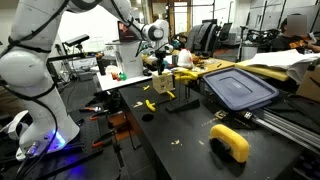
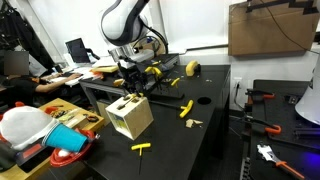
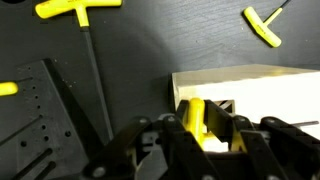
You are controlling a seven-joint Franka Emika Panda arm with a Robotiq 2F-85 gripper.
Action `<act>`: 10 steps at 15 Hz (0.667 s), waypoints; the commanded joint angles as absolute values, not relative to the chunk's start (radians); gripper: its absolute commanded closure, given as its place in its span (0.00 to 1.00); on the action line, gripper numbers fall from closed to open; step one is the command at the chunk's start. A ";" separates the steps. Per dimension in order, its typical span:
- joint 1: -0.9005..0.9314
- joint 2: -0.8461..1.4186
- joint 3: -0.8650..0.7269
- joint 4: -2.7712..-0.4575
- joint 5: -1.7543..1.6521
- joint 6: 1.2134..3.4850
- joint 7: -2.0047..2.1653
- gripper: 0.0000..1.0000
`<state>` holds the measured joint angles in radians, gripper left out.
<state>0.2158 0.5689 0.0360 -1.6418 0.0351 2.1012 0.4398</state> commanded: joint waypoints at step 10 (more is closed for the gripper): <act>0.227 0.491 0.044 -1.756 0.046 2.132 0.450 0.94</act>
